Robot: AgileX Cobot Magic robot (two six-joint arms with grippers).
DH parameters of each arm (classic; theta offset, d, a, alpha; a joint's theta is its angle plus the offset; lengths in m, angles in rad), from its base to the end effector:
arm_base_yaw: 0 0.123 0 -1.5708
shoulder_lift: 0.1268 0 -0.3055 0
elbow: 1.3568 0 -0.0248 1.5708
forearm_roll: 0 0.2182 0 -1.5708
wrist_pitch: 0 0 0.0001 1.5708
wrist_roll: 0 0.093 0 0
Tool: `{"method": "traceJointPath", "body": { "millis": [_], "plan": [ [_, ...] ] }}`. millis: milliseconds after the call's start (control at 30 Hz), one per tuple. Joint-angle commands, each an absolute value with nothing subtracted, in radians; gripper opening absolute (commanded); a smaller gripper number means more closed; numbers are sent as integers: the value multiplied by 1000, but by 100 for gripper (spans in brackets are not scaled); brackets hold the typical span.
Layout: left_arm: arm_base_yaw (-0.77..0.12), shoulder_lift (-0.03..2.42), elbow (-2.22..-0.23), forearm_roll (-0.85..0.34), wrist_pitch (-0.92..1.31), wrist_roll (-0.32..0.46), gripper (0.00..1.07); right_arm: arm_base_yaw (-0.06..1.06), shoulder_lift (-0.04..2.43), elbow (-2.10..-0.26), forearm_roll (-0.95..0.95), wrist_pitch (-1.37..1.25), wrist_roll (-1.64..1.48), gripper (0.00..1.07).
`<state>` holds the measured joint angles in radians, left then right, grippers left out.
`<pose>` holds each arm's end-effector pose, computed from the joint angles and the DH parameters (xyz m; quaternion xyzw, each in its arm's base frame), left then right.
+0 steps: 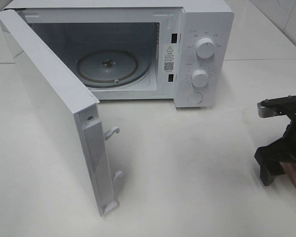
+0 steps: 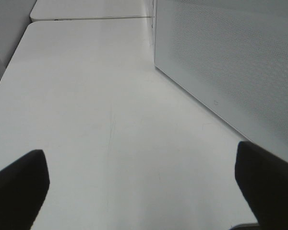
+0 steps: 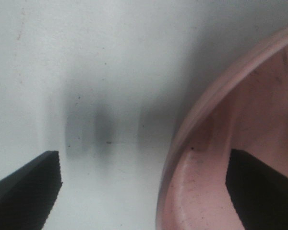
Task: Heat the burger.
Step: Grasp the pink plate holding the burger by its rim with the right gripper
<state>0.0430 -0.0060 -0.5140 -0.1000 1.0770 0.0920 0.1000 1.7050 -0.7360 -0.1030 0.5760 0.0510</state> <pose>-0.0552 -0.0106 0.2628 0.0237 0.8509 -0.0145 0.5246 0.2466 0.0195 0.1732 -0.0659 0.9958 -0.0261 0.0585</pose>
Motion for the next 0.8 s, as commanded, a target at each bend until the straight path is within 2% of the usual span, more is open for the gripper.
{"method": "traceJointPath", "body": {
  "millis": [33,300,800],
  "plan": [
    [44,-16,-514,-107,1068,92,98,94,1723,-729,-125,558,64,90],
    [44,-16,-514,-107,1068,92,98,57,1735,-729,-158,525,87,88],
    [44,-16,-514,-107,1068,92,98,56,1735,-690,-159,496,83,83]
  ]
}}
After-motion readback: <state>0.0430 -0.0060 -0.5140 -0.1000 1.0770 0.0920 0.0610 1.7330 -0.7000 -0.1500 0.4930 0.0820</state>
